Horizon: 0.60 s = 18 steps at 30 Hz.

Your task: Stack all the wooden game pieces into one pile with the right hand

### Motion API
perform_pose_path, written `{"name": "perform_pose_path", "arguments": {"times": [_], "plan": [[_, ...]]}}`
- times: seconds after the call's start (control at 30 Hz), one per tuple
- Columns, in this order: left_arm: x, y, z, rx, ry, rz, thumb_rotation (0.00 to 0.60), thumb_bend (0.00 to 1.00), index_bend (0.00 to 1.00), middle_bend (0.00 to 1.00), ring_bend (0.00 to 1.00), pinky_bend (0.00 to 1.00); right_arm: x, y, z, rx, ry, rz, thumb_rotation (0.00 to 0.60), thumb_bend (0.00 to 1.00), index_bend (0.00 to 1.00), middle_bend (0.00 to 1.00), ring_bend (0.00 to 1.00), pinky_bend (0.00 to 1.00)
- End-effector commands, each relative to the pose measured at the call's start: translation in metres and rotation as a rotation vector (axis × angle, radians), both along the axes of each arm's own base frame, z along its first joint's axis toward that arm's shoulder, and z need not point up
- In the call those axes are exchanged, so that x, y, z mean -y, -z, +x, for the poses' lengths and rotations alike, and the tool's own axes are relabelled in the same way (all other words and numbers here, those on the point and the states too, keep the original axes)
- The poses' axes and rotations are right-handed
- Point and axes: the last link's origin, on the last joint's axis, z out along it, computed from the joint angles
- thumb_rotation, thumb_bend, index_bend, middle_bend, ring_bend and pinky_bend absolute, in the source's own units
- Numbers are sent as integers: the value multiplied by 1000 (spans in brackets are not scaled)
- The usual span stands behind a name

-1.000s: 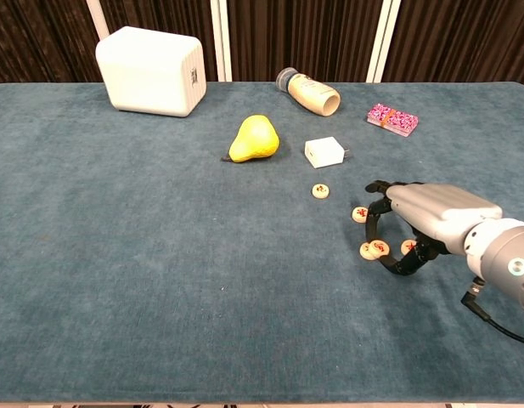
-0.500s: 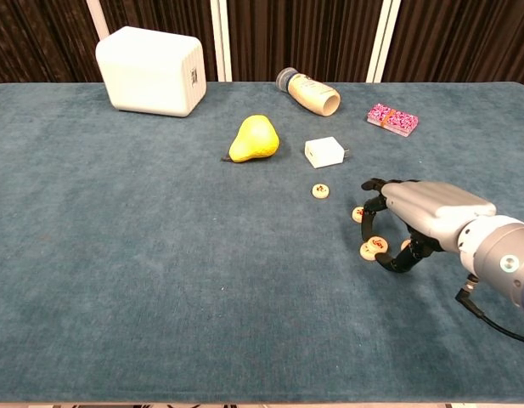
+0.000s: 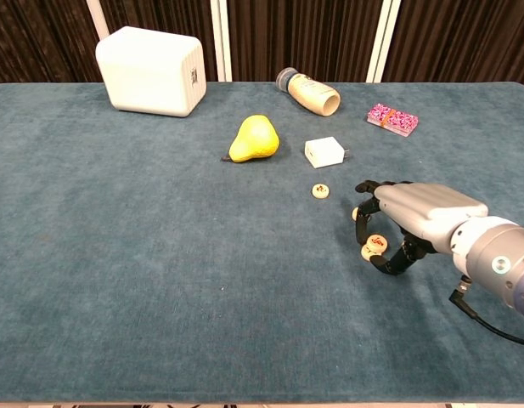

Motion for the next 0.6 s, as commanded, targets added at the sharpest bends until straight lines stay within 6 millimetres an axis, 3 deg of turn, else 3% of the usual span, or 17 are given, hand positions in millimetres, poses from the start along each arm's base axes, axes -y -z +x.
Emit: {"name": "perform_pose_path", "arguments": {"times": [0.03, 0.6], "plan": [[0, 0, 0, 0, 0, 0, 600, 94, 0, 0, 0, 75, 0, 0, 2, 4, -3, -2, 600, 444, 442, 0, 0, 0], [0, 1, 1, -4, 3, -2, 600, 94, 0, 0, 0, 75, 2, -22, 5, -14, -11, -22, 600, 445, 382, 0, 0, 0]]}}
